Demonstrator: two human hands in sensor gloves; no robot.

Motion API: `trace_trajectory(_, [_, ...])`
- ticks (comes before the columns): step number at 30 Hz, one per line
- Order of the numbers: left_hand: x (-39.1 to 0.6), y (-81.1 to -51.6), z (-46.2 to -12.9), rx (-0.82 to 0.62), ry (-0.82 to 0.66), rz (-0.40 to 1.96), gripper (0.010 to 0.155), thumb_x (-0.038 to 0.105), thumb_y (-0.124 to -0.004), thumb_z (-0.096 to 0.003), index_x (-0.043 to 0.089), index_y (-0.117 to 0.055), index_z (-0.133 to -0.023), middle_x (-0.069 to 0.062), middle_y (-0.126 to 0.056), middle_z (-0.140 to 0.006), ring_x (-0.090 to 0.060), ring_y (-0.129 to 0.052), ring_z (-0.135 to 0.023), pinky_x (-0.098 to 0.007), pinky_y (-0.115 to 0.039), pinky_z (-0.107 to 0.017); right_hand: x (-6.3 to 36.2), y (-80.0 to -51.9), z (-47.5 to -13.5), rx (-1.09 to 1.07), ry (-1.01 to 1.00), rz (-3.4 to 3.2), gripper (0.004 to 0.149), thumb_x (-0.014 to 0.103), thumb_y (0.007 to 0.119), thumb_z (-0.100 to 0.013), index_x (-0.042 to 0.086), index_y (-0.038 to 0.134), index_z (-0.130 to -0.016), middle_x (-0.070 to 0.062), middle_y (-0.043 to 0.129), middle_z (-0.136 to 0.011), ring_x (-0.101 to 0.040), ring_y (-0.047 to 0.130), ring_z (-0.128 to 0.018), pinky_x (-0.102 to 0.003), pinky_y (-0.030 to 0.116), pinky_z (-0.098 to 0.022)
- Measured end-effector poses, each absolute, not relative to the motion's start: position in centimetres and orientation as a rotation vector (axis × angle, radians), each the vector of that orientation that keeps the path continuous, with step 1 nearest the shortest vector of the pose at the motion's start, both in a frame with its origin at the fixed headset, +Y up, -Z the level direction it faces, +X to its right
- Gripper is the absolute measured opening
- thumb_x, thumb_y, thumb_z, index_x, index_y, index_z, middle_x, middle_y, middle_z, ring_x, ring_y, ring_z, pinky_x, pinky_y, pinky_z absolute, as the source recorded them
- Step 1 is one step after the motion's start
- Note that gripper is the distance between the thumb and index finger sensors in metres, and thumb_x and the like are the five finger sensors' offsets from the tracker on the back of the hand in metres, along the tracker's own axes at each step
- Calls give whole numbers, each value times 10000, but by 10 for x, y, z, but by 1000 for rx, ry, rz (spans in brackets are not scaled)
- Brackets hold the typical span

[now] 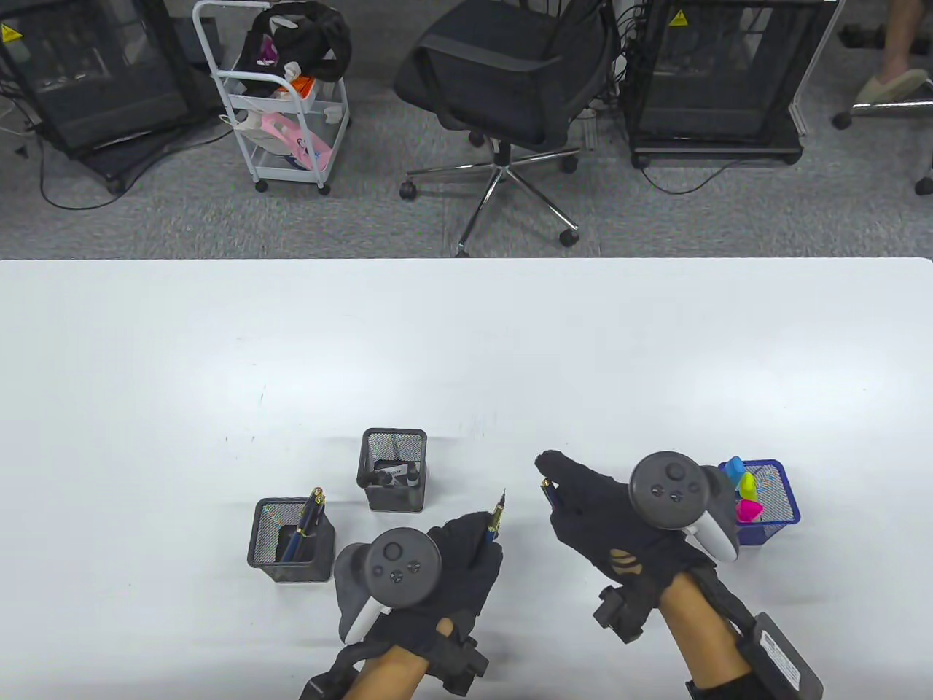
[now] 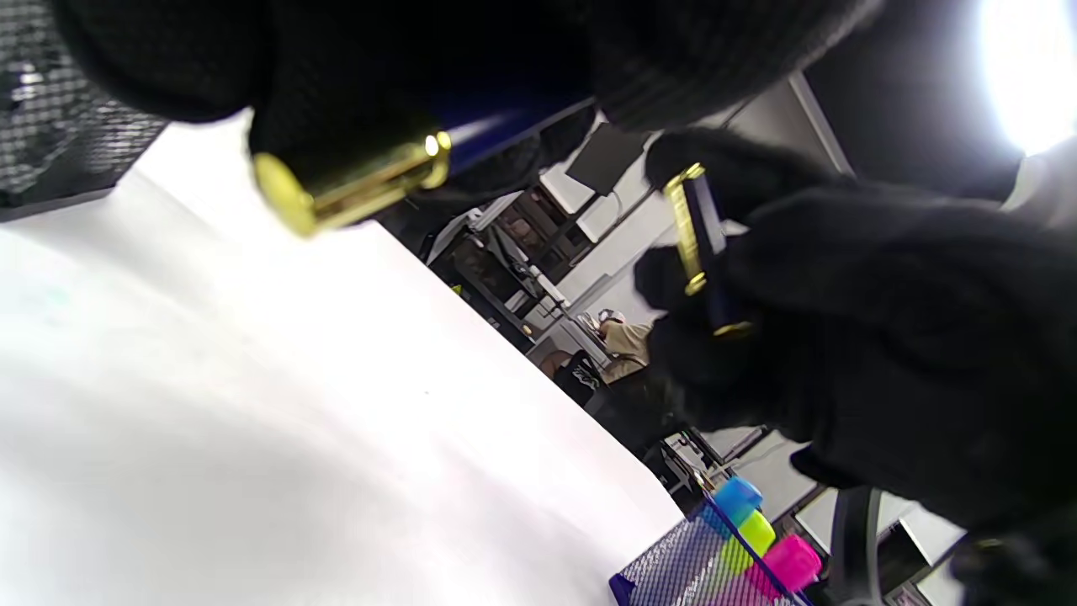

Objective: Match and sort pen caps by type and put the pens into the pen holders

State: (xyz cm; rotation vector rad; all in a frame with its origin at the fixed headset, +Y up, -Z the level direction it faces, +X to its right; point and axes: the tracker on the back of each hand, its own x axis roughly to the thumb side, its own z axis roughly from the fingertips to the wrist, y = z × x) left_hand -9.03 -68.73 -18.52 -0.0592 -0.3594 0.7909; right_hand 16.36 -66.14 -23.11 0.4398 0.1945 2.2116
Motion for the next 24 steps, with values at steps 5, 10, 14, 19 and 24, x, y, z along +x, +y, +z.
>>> trace_trajectory(5, [-80, -686, -181, -35, -429, 676, 512, 357, -788, -497, 70, -785, -921, -209, -952, -757, -370, -993, -568, -709, -726, -513, 181, -672, -223, 457, 192, 2131, 593, 348, 907, -448, 287, 666, -987, -153, 915, -772, -300, 1044, -557, -457, 897, -451])
trace_trajectory(10, [-72, -688, -179, -50, -490, 591, 508, 362, -802, -493, 79, -808, -915, -199, -964, -742, -360, -995, -557, -708, -728, -516, 208, -677, -220, 235, -75, 1977, 546, 429, 888, -445, 145, 716, -879, -98, 1022, -585, -216, 1123, -369, -376, 971, -308])
trace_trajectory(14, [-66, -688, -176, -63, -516, 567, 504, 364, -821, -487, 77, -825, -901, -195, -977, -727, -353, -1005, -542, -705, -737, -512, 217, -677, -215, 163, -142, 1881, 512, 410, 900, -440, 111, 714, -812, -106, 1039, -574, -237, 1155, -370, -371, 994, -291])
trace_trajectory(19, [-58, -688, -172, -61, -548, 519, 504, 368, -837, -480, 77, -834, -890, -189, -986, -718, -347, -1012, -533, -702, -745, -509, 214, -676, -209, 153, -174, 1940, 492, 417, 903, -433, 116, 741, -787, -103, 1052, -556, -227, 1165, -353, -361, 1003, -273])
trace_trajectory(24, [-54, -689, -170, -66, -563, 487, 504, 371, -843, -478, 79, -836, -888, -186, -988, -716, -344, -1013, -531, -702, -745, -511, 209, -676, -208, 149, -162, 1958, 487, 417, 910, -426, 112, 756, -773, -106, 1058, -543, -229, 1169, -340, -361, 1005, -263])
